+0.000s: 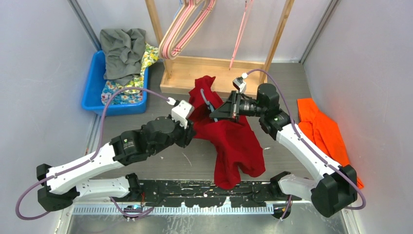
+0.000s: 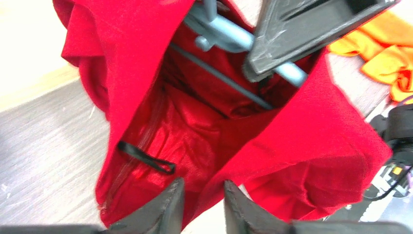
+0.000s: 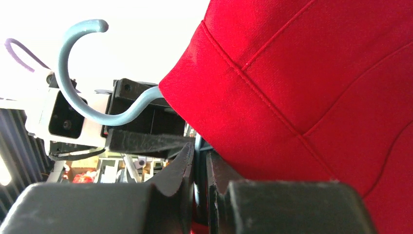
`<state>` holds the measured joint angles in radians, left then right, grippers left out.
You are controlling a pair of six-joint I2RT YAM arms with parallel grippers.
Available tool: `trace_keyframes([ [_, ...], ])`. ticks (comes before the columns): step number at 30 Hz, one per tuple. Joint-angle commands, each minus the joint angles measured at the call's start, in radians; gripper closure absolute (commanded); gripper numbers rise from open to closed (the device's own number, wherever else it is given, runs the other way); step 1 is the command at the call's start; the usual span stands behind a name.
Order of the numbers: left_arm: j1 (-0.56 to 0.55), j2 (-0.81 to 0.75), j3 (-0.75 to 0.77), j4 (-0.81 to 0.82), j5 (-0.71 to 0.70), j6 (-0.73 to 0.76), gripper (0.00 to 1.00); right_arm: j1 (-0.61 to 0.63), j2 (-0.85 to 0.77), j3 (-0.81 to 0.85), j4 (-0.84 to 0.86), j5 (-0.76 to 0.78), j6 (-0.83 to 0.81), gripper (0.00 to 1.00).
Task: Place the skirt on the hanger
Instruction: Hang the skirt on the hanger.
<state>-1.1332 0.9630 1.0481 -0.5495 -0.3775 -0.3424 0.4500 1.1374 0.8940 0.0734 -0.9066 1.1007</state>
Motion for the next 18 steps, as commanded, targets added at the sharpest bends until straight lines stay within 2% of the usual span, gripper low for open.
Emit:
trace_keyframes([
  [1, 0.007, 0.006, 0.089, 0.055, 0.136, 0.087, 0.55, -0.037, -0.053, 0.087, 0.081, -0.083, 0.028, 0.99],
  [4, 0.011, 0.02, 0.11, 0.07, 0.208, 0.121, 0.4, -0.052, -0.048, 0.087, 0.091, -0.094, 0.038, 0.99],
  [6, 0.02, 0.042, 0.122, 0.077, 0.243, 0.141, 0.35, -0.057, -0.042, 0.08, 0.121, -0.103, 0.06, 0.99],
  [16, 0.131, 0.199, 0.193, 0.111, 0.433, 0.196, 0.33, -0.08, -0.045, 0.081, 0.17, -0.138, 0.111, 0.99],
  [17, 0.134, 0.209, 0.197, 0.115, 0.445, 0.197, 0.35, -0.086, -0.047, 0.084, 0.17, -0.142, 0.113, 0.99],
  [18, 0.139, 0.217, 0.201, 0.118, 0.455, 0.2, 0.4, -0.091, -0.05, 0.086, 0.169, -0.146, 0.115, 0.99],
])
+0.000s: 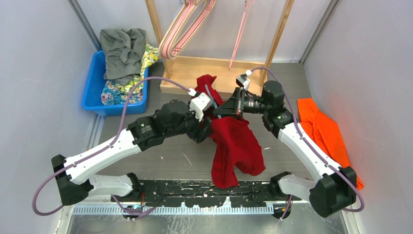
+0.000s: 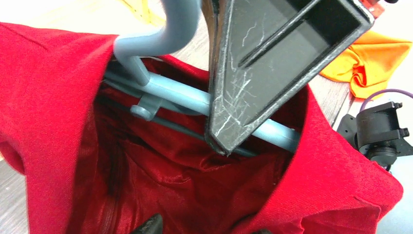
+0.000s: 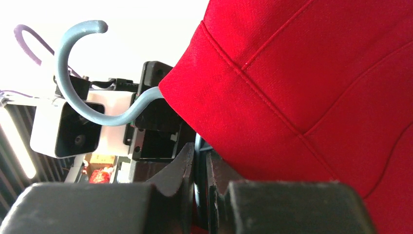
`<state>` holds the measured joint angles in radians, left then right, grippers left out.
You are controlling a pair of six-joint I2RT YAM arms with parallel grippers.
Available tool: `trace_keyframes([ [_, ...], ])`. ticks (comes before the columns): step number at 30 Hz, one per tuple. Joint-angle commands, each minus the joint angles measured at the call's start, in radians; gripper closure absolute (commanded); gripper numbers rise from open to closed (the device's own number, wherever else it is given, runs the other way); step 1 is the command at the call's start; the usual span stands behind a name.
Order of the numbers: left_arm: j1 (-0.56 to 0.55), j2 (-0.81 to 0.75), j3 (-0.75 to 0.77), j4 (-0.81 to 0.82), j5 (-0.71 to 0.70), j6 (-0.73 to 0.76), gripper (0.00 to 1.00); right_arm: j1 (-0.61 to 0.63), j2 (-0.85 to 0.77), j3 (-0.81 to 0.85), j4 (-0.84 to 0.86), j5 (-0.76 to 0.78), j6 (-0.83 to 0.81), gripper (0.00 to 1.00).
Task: Place the skirt on the hanger
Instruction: Hang the skirt on the hanger.
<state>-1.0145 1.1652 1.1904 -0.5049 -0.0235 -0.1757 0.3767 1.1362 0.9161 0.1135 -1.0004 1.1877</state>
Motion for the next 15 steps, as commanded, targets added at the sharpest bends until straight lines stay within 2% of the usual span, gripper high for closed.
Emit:
trace_keyframes([
  [1, 0.025, 0.02, 0.063, 0.073, 0.105, 0.033, 0.51, -0.024, -0.052, 0.064, 0.128, -0.058, 0.031, 0.99],
  [4, 0.064, 0.019, 0.069, 0.073, 0.109, 0.02, 0.94, -0.034, -0.066, 0.059, 0.127, -0.067, 0.038, 0.99],
  [5, 0.079, 0.013, 0.066, 0.078, 0.101, 0.01, 1.0, -0.038, -0.069, 0.055, 0.128, -0.071, 0.041, 0.99],
  [15, 0.245, -0.016, 0.063, 0.038, 0.042, -0.036, 1.0, -0.064, -0.111, 0.039, 0.137, -0.087, 0.068, 0.99],
])
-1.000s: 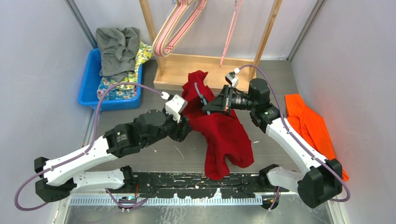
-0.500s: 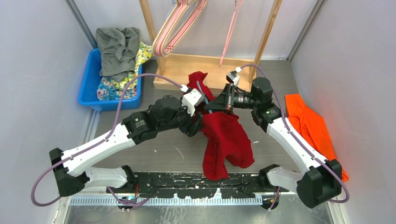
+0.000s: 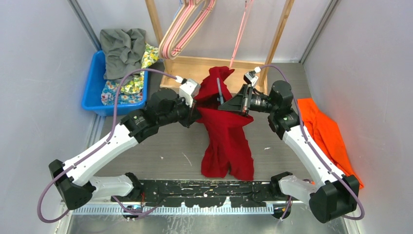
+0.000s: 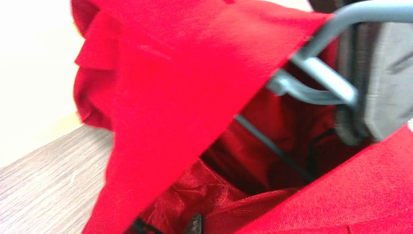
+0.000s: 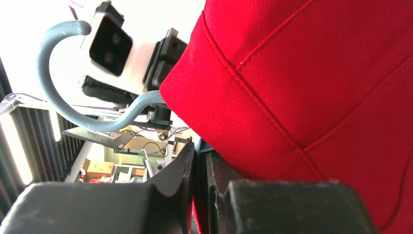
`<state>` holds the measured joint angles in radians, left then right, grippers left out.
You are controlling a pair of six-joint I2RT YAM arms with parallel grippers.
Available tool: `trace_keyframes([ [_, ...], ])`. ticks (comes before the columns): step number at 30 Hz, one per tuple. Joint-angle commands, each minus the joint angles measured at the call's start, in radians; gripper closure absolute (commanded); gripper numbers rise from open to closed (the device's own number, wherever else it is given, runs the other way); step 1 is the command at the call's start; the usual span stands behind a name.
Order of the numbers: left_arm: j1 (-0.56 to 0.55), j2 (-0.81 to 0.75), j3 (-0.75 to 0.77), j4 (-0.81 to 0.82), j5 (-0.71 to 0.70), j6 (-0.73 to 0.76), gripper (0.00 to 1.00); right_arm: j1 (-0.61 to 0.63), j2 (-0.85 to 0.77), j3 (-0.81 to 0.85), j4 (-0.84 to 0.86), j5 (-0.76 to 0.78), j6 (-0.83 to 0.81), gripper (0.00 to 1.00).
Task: Place the skirt on the hanger
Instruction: Hang the skirt on the hanger.
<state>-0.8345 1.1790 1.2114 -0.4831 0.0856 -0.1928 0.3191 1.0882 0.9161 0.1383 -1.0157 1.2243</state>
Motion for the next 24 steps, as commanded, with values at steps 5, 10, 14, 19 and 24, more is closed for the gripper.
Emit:
trace_keyframes([
  [5, 0.104, -0.004, 0.02, 0.011, -0.12, -0.037, 1.0, -0.008, -0.067, 0.044, 0.112, -0.079, 0.041, 0.99],
  [10, 0.114, 0.02, -0.014, 0.009, -0.206, -0.05, 1.0, -0.01, -0.075, 0.044, 0.106, -0.084, 0.044, 0.99],
  [14, 0.123, 0.014, -0.047, -0.002, -0.241, -0.057, 1.0, -0.012, -0.081, 0.054, 0.095, -0.087, 0.043, 0.99],
  [19, 0.123, 0.002, -0.073, -0.03, -0.261, -0.071, 0.96, -0.021, -0.075, 0.082, 0.077, -0.088, 0.043, 0.99],
  [24, 0.123, -0.043, -0.084, -0.075, -0.26, -0.092, 0.86, -0.022, -0.082, 0.124, 0.019, -0.092, 0.028, 0.99],
])
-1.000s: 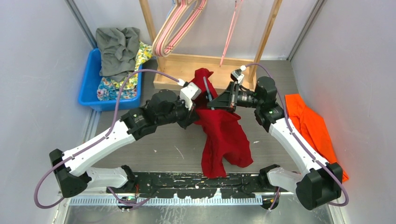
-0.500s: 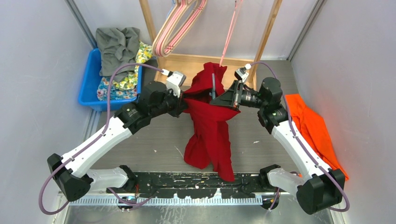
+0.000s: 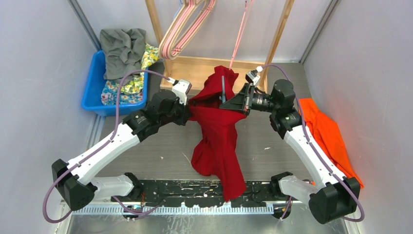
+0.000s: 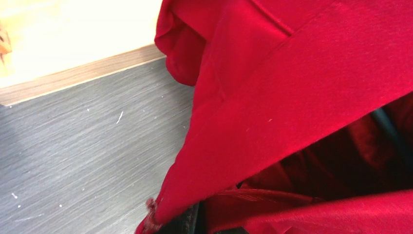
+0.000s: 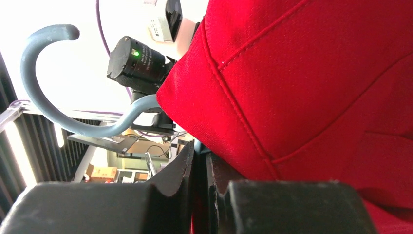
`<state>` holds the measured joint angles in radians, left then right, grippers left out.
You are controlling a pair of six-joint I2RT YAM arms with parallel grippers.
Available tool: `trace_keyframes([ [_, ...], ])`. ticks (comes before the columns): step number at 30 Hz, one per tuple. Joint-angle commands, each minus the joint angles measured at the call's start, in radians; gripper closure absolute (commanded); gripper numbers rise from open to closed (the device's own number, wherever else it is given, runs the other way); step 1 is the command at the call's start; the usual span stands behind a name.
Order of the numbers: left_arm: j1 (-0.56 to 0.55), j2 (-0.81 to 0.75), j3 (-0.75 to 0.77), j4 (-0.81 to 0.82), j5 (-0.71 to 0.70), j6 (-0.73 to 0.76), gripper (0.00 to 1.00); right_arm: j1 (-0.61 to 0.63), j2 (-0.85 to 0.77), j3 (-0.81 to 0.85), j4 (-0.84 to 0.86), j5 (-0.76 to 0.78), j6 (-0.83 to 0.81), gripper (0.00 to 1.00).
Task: Place the skirt on the hanger
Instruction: Hang the skirt on the hanger, then place the hanger on the clothesline.
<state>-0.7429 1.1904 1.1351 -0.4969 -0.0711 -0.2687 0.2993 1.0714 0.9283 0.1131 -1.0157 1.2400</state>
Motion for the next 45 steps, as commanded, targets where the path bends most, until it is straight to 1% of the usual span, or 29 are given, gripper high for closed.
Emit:
trace_keyframes([
  [1, 0.031, -0.067, -0.003, -0.073, -0.101, -0.023, 0.84, -0.002, -0.066, 0.119, 0.032, -0.093, 0.011, 0.99],
  [4, 0.031, -0.115, 0.022, -0.117, -0.091, -0.035, 0.73, -0.003, -0.083, 0.133, -0.004, -0.099, 0.009, 0.99],
  [5, 0.032, -0.125, 0.033, -0.133, -0.09, -0.037, 0.68, -0.002, -0.091, 0.137, -0.024, -0.102, 0.004, 0.99],
  [7, 0.031, -0.144, 0.052, -0.162, -0.086, -0.037, 0.58, -0.002, -0.111, 0.154, -0.107, -0.103, -0.037, 0.99],
  [8, 0.032, -0.151, 0.062, -0.175, -0.083, -0.036, 0.55, -0.003, -0.123, 0.166, -0.161, -0.101, -0.071, 0.99],
  [10, 0.031, -0.165, 0.076, -0.197, -0.085, -0.037, 0.46, -0.002, -0.143, 0.181, -0.249, -0.1, -0.115, 0.99],
  [11, 0.032, -0.171, 0.081, -0.206, -0.085, -0.038, 0.4, -0.002, -0.154, 0.181, -0.266, -0.099, -0.119, 0.99],
  [13, 0.032, -0.181, 0.091, -0.224, -0.087, -0.043, 0.24, -0.002, -0.17, 0.179, -0.291, -0.099, -0.121, 0.99],
  [14, 0.033, -0.184, 0.097, -0.235, -0.086, -0.045, 0.18, -0.003, -0.178, 0.178, -0.305, -0.099, -0.123, 0.99],
  [16, 0.031, -0.193, 0.11, -0.255, -0.087, -0.052, 0.1, -0.002, -0.19, 0.177, -0.338, -0.099, -0.134, 0.99],
  [18, 0.031, -0.205, 0.117, -0.27, -0.087, -0.057, 0.07, -0.003, -0.201, 0.173, -0.357, -0.1, -0.139, 0.99],
  [25, 0.032, -0.238, 0.14, -0.3, -0.072, -0.065, 0.02, -0.002, -0.212, 0.164, -0.4, -0.094, -0.174, 0.99],
  [30, 0.032, -0.258, 0.153, -0.324, -0.076, -0.07, 0.0, -0.003, -0.213, 0.202, -0.422, -0.085, -0.179, 0.99],
  [39, 0.031, -0.26, 0.146, -0.321, -0.067, -0.076, 0.0, -0.002, -0.229, 0.312, -0.661, -0.015, -0.28, 0.99],
  [45, 0.031, -0.261, 0.133, -0.324, -0.058, -0.075, 0.0, -0.004, -0.228, 0.347, -0.787, 0.027, -0.328, 0.99],
])
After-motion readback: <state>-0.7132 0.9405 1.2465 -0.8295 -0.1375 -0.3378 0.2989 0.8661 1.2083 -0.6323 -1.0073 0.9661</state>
